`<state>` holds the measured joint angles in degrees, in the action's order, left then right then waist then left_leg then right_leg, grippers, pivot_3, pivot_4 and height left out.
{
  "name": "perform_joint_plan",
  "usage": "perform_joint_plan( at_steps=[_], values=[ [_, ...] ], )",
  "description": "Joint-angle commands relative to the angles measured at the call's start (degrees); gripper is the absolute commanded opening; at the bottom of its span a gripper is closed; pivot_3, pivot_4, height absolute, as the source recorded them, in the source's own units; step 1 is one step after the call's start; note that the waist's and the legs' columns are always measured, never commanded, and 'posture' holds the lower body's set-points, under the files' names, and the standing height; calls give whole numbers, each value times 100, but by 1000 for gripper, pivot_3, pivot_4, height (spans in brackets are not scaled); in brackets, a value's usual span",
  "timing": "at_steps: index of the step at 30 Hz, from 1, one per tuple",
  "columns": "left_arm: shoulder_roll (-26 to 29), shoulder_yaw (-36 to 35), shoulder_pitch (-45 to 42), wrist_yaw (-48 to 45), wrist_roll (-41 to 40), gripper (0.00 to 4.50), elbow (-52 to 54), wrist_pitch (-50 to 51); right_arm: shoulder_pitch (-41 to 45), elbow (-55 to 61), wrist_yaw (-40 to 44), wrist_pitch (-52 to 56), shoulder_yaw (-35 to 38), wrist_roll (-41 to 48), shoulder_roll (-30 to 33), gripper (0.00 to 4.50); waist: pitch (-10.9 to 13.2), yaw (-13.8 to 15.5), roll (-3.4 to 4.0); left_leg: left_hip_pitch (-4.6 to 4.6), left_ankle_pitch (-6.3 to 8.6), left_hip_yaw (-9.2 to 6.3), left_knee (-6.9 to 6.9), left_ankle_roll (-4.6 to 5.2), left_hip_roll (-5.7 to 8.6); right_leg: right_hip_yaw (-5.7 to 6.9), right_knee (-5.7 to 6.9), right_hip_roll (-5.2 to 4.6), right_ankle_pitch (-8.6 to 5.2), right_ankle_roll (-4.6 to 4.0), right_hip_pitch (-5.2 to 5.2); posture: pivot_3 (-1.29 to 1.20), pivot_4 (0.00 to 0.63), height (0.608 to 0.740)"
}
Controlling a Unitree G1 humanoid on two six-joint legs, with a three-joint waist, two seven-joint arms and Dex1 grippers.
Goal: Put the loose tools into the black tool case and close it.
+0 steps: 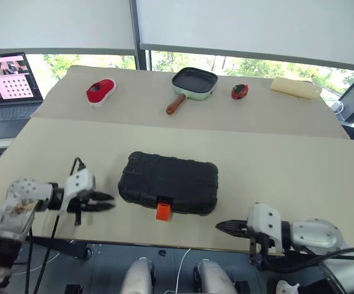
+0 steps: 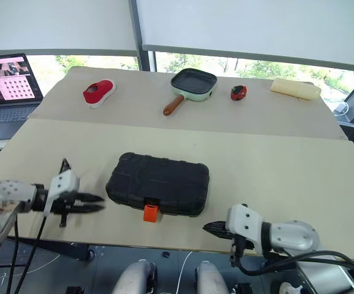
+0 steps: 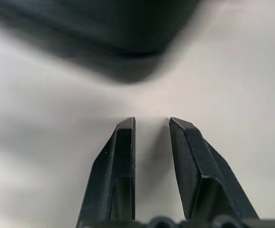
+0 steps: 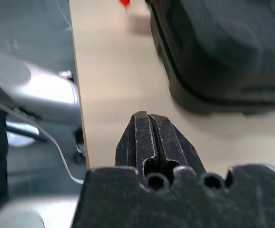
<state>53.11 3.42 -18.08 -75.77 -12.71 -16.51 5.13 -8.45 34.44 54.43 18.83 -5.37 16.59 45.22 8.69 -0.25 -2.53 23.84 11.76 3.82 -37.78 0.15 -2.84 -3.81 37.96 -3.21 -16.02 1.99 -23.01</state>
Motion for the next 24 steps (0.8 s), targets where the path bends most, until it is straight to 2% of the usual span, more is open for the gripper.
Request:
perform_joint_plan(
  at_steps=[1,6,12,15,18,22,24],
  values=[
    [-323,259,-1014,266,618,1207,-1395,-526,233,178,-12,349,-157,307,-122,0,0,37,-1,-1,0,0,-1,0,2,0,0,-1,7,-11,2,0,150,740],
    [-1475,434,-2776,1249,1165,1207,-3270,-1374,632,-261,-113,386,-399,136,-377,0,-2,141,-10,30,-6,-11,-15,7,14,6,2,4,22,-6,-6,0,150,740],
    [-2239,610,-3748,1801,1663,1207,-4518,-2010,733,-533,-104,295,-423,78,-382,0,0,57,-17,90,3,-15,-42,21,22,6,-36,-1,47,26,-29,0,150,740],
    [-2378,710,-3798,1298,1718,1207,-4667,-2293,765,-738,-324,166,-381,-174,-448,0,0,28,-17,89,8,-17,-40,26,24,6,-35,0,47,27,-30,0,150,740],
    [-2283,721,-3646,278,1528,1207,-4428,-2234,852,-965,-608,128,-231,-388,-501,0,0,28,-17,90,8,-17,-40,26,24,7,-35,-1,47,27,-29,0,150,740],
    [-1973,704,-3226,-844,1237,1207,-3662,-1805,840,-976,-1053,182,0,-619,-585,0,1,24,-15,89,8,-14,-41,26,30,7,-33,-8,48,28,-27,0,150,740],
    [-1844,651,-2955,-1019,1103,1207,-3122,-1582,845,-983,-1155,266,124,-612,-579,0,1,2,-14,90,8,-15,-41,26,28,7,-33,-7,48,28,-28,0,150,740]
  ],
)
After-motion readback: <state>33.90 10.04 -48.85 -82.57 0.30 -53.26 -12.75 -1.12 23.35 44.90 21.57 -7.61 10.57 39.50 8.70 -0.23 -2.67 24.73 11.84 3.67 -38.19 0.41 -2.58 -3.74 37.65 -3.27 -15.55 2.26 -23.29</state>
